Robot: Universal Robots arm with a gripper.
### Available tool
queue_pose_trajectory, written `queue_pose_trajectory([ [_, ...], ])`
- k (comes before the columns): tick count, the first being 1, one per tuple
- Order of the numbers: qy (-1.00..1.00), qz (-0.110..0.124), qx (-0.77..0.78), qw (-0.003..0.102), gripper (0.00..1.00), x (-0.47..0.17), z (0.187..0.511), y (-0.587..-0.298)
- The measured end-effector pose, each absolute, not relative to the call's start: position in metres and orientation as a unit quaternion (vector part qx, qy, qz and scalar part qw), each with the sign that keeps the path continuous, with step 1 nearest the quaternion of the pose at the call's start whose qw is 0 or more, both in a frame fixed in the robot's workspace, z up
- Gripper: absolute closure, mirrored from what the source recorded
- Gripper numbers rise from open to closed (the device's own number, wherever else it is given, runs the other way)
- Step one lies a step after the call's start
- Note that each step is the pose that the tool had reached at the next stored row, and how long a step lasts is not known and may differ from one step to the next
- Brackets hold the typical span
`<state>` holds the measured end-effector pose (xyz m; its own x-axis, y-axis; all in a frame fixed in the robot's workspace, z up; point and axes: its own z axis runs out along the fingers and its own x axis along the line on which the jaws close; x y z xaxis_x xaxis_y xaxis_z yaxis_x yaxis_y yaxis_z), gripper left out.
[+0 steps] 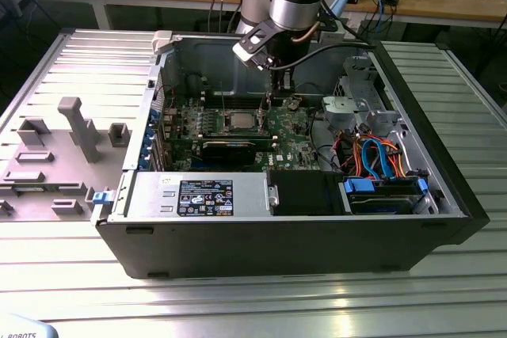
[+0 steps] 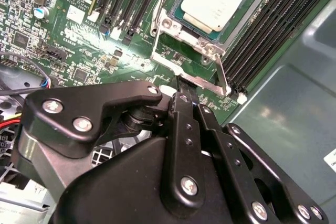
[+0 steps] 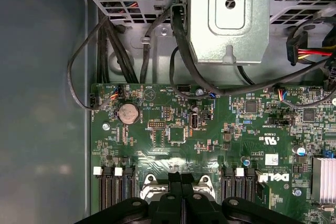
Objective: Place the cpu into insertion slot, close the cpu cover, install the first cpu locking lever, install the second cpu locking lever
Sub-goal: 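Close the cpu cover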
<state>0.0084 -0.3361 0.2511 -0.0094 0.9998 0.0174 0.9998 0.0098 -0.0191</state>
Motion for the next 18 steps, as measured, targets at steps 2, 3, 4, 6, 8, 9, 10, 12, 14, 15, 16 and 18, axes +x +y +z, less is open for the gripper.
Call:
queue_pose_trajectory([
  [2, -0.710, 0.001, -0.704, 0.013, 0.89, 0.0073, 0.2511, -0.3361],
  [3, -0.710, 0.001, -0.704, 0.013, 0.89, 0.0069, 0.2511, -0.3361],
  [4, -0.710, 0.001, -0.704, 0.013, 0.89, 0.0065, 0.2511, -0.3361],
  [6, -0.710, 0.001, -0.704, 0.013, 0.89, 0.0059, 0.2511, -0.3361],
  [8, -0.711, 0.001, -0.704, 0.013, 0.89, 0.0055, 0.2511, -0.3361],
  [9, -0.710, 0.001, -0.704, 0.013, 0.89, 0.0053, 0.2511, -0.3361],
  [10, -0.710, 0.001, -0.704, 0.013, 0.89, 0.0051, 0.2511, -0.3361],
  [12, -0.710, 0.001, -0.704, 0.013, 0.89, 0.0047, 0.2511, -0.3361],
  [14, -0.710, 0.001, -0.704, 0.013, 0.89, 0.0046, 0.2511, -0.3361],
  [15, -0.710, 0.001, -0.704, 0.013, 0.89, 0.0046, 0.2510, -0.3361],
  [16, -0.710, 0.001, -0.704, 0.013, 0.89, 0.0045, 0.2510, -0.3361],
  [18, -0.710, 0.001, -0.704, 0.013, 0.89, 0.0028, 0.2511, -0.3361],
])
